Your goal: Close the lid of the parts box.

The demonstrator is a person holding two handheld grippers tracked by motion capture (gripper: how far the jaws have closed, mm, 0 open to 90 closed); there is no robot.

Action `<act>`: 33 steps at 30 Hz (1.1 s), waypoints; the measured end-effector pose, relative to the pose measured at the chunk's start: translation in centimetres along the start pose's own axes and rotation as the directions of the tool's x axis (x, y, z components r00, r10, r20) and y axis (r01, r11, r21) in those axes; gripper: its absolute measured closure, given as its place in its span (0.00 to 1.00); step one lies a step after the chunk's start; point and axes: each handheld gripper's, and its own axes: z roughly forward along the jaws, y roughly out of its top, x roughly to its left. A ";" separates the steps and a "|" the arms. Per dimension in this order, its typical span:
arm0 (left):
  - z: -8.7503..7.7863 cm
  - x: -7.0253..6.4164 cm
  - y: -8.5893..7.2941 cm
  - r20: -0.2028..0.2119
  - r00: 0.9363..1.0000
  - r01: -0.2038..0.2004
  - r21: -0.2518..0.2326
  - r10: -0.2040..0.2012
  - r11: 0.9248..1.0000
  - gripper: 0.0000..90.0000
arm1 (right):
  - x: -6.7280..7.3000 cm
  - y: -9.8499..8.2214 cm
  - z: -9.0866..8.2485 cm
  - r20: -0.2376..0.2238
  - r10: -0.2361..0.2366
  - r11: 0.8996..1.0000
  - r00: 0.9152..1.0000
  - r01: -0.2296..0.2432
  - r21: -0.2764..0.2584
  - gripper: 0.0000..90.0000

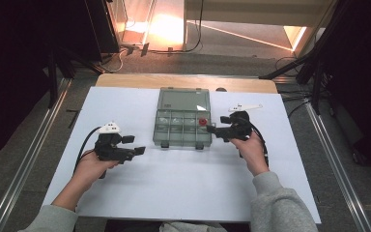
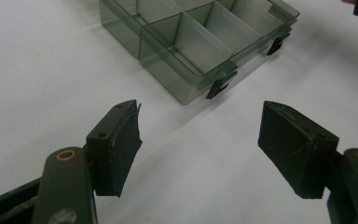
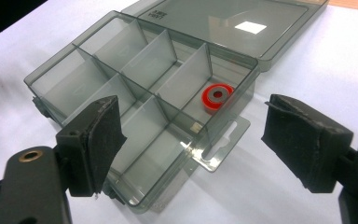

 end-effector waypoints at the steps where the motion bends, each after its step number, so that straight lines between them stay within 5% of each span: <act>1: 0.0 0.0 0.1 -0.001 1.000 -0.001 0.000 0.001 1.000 0.32 | 0.0 -0.1 0.0 0.000 0.002 1.000 1.000 -0.002 -0.002 0.22; 13: 1.5 0.1 1.7 -0.037 0.999 -0.032 -0.008 0.031 0.999 0.32 | -0.1 -0.5 -0.2 0.010 0.012 1.000 1.000 -0.012 -0.004 0.23; 33: 4.2 1.4 3.7 -0.037 0.999 0.038 -0.007 -0.038 0.999 0.32 | -0.4 0.5 1.5 -0.004 0.032 0.999 0.999 -0.032 0.011 0.24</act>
